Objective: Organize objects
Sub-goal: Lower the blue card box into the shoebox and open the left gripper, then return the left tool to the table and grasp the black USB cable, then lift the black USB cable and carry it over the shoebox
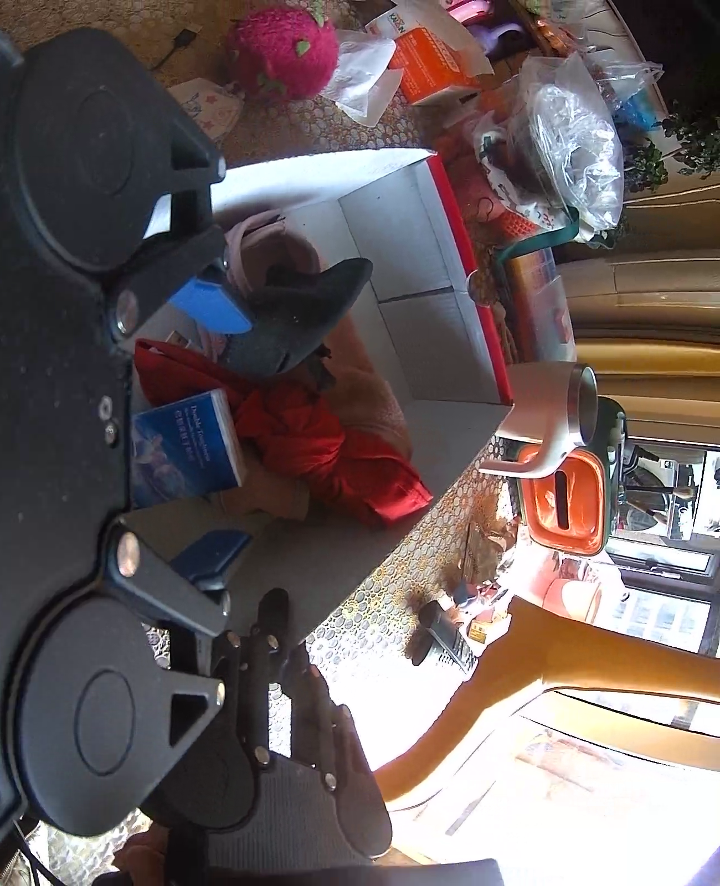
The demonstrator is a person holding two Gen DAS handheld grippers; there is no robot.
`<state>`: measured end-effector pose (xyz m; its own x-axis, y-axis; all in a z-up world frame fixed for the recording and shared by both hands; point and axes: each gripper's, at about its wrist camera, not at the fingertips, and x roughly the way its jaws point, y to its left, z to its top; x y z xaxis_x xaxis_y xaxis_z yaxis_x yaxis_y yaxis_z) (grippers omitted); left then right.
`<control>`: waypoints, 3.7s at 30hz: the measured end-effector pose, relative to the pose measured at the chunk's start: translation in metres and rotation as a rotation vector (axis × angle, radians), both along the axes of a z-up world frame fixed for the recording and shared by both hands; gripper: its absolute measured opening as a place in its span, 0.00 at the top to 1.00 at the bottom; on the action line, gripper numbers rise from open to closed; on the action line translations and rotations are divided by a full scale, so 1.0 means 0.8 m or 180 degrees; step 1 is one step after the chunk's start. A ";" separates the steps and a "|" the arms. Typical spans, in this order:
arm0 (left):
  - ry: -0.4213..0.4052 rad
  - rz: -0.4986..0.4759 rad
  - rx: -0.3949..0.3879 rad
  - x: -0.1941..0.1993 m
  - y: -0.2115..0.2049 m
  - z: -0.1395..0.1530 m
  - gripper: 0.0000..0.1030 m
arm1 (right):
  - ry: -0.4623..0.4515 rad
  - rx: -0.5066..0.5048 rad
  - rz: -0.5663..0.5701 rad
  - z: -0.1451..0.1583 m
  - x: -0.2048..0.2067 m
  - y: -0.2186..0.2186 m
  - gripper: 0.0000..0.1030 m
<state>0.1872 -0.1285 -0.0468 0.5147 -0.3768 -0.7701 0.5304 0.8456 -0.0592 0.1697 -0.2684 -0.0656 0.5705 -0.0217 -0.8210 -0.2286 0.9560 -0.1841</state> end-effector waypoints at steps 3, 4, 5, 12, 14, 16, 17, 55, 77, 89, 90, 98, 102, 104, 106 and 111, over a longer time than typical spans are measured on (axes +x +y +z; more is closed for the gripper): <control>-0.0085 0.0057 -0.0049 -0.009 0.013 0.011 0.22 | -0.0001 -0.0004 0.0000 0.000 -0.001 0.001 0.93; -0.0103 0.0088 -0.0067 -0.011 0.018 0.014 0.22 | -0.0001 -0.0002 0.0000 0.000 -0.001 0.001 0.93; -0.0123 0.0126 -0.0084 -0.013 0.025 0.017 0.21 | -0.0002 -0.0002 0.0000 -0.001 -0.001 0.001 0.93; -0.0298 0.0411 -0.0223 -0.022 0.068 0.037 0.17 | -0.0004 0.0000 -0.0001 -0.001 -0.001 0.001 0.93; -0.0342 0.0498 -0.0243 -0.024 0.083 0.040 0.15 | -0.0002 -0.0005 0.0002 -0.001 0.000 0.001 0.93; -0.0376 0.0584 -0.0278 -0.026 0.100 0.044 0.13 | -0.0003 0.0000 -0.0001 -0.001 -0.001 0.001 0.93; -0.0410 0.0612 -0.0298 -0.028 0.108 0.045 0.13 | -0.0002 0.0000 -0.0001 -0.001 -0.001 0.001 0.93; -0.0291 0.1558 0.0128 -0.003 0.273 -0.076 0.09 | -0.0001 -0.0007 0.0001 -0.003 -0.004 0.002 0.93; 0.0110 0.1498 0.0114 0.021 0.280 -0.101 0.73 | -0.0002 -0.0010 -0.0001 -0.003 -0.004 0.002 0.93; 0.0103 0.1533 0.0206 0.026 0.276 -0.101 0.93 | -0.0001 -0.0010 -0.0002 -0.003 -0.004 0.003 0.93; 0.0090 0.1550 0.0189 0.026 0.276 -0.100 0.95 | -0.0001 -0.0011 -0.0001 -0.003 -0.004 0.002 0.93; -0.0006 0.1636 -0.0033 0.017 0.277 -0.079 0.98 | -0.0001 -0.0011 -0.0002 -0.003 -0.004 0.003 0.93; -0.0090 0.1612 -0.0154 0.009 0.273 -0.059 0.98 | 0.0000 -0.0011 -0.0001 -0.003 -0.004 0.003 0.93; -0.0145 0.1589 -0.0223 0.004 0.270 -0.047 0.99 | -0.0001 -0.0012 0.0000 -0.003 -0.004 0.003 0.93; -0.0188 0.1556 -0.0290 -0.002 0.267 -0.036 0.99 | 0.0000 -0.0011 -0.0003 -0.003 -0.004 0.003 0.93; -0.0292 0.1468 -0.0445 -0.012 0.257 -0.010 1.00 | -0.0001 -0.0011 0.0000 -0.003 -0.003 0.003 0.93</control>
<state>0.1772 0.0768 -0.0549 0.7157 -0.1902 -0.6720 0.1109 0.9809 -0.1596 0.1670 -0.2660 -0.0677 0.5707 -0.0245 -0.8208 -0.2284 0.9554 -0.1873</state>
